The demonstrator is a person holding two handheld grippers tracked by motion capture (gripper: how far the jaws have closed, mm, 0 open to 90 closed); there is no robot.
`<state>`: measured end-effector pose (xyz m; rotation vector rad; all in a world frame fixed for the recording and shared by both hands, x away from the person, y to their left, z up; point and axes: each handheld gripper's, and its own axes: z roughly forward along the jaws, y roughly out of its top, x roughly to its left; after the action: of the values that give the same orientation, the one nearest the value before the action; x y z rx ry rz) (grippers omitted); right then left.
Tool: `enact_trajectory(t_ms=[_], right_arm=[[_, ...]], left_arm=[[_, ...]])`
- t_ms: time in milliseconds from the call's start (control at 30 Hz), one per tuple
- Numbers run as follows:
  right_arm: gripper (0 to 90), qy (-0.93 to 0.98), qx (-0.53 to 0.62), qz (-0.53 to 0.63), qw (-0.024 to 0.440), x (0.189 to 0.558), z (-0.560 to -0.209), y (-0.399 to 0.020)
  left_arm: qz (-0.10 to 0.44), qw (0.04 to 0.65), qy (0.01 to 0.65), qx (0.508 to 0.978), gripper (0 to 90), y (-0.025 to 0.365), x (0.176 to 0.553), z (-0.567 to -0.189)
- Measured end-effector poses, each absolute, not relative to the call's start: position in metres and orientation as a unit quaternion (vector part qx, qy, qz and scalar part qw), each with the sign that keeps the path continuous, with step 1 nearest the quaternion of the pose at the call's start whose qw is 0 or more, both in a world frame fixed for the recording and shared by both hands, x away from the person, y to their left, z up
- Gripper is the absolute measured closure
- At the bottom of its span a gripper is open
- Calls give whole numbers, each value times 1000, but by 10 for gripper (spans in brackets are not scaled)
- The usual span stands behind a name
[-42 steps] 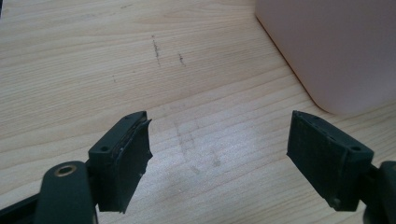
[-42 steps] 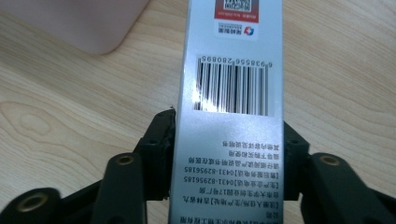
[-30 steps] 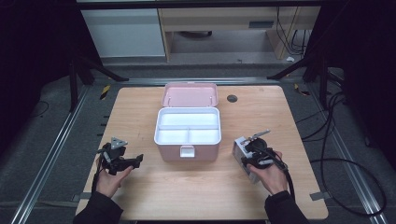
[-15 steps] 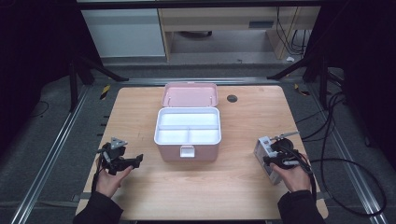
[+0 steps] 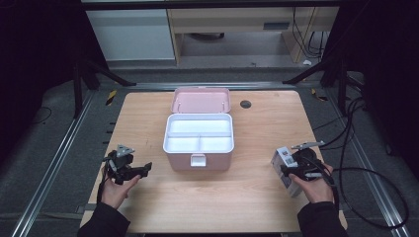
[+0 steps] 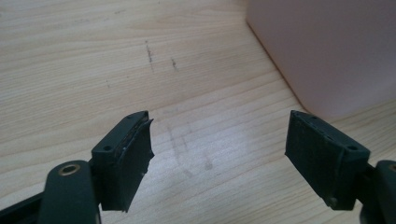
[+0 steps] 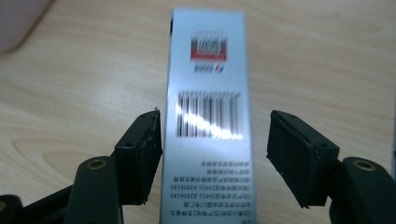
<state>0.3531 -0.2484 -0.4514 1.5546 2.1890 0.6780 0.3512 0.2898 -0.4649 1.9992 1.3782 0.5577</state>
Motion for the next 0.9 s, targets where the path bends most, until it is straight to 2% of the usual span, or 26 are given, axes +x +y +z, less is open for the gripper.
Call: enact_trajectory(t_ms=[33,133,167,267,367,400,533,633,700,900], right_arm=[[353,767,544,268,211,352,-443,-250],[333,757,535,298,228,350,-433,-250],[336,748,525,323,247,349,-425,-250],[344,741,514,348,256,351,-415,-248],[349,736,498,393,238,357,-401,-237],[351,738,485,408,230,361,-396,-226],[364,749,465,415,222,369,-391,-202],[388,757,444,435,200,385,-389,-169],[397,760,440,437,195,389,-390,-161],[461,783,424,422,169,413,-404,-115]], left_arm=[[215,326,520,759,233,288,351,-459],[219,334,513,760,245,286,351,-452],[221,338,511,759,252,285,351,-449],[234,353,496,758,262,280,352,-431],[247,371,490,749,283,277,358,-412],[246,381,489,745,328,276,361,-407],[253,397,474,744,358,263,373,-395],[240,398,469,751,391,249,384,-396],[232,398,465,756,405,240,391,-398],[218,375,467,771,511,224,409,-411]])
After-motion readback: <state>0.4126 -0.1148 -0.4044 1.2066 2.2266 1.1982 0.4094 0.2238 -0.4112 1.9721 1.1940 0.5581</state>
